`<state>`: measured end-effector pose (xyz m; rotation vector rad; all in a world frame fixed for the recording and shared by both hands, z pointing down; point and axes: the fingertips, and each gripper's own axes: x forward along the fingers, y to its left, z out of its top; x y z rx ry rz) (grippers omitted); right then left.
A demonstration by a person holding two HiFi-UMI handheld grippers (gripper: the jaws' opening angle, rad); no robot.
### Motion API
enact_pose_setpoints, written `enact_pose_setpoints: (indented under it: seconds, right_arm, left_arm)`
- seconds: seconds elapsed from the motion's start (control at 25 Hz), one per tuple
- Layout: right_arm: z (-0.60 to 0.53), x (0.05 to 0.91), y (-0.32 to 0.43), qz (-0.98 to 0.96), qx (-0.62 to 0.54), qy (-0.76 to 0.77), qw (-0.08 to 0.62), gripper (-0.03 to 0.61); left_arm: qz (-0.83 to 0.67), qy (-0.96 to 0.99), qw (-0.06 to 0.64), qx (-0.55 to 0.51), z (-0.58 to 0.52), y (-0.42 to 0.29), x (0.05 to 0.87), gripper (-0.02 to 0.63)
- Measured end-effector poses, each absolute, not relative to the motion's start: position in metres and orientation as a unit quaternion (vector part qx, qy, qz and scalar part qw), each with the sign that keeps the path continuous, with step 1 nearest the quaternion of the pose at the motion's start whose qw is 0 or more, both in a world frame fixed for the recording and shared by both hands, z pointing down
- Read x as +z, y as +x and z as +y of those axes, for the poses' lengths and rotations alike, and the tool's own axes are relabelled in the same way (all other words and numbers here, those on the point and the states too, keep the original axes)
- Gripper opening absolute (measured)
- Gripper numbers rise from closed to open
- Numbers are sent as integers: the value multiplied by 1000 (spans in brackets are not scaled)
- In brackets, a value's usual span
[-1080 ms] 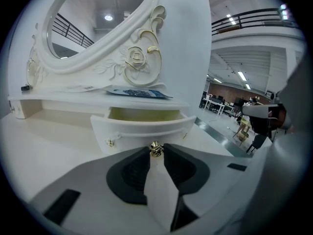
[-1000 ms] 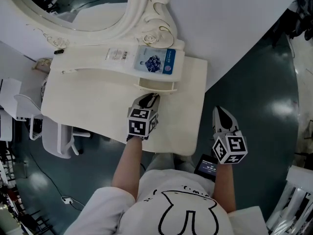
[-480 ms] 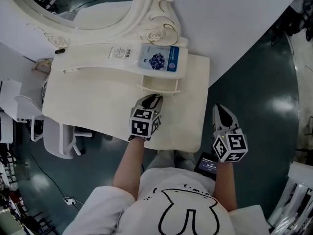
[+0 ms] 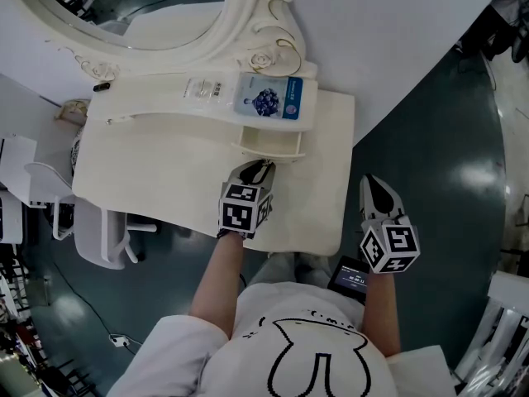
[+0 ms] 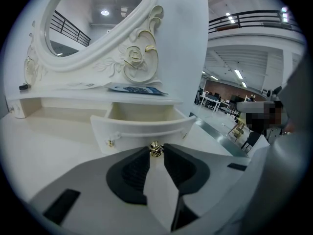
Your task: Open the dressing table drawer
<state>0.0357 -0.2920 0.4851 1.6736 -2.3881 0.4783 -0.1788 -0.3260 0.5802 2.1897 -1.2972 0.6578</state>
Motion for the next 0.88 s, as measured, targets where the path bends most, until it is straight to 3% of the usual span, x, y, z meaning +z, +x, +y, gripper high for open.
enact_pose_setpoints:
  seconds: [0.88]
  right_arm:
    - [-295, 476, 33, -812, 150, 556, 99, 25]
  left_arm:
    - [-487, 803, 263, 220, -315, -184, 581, 121]
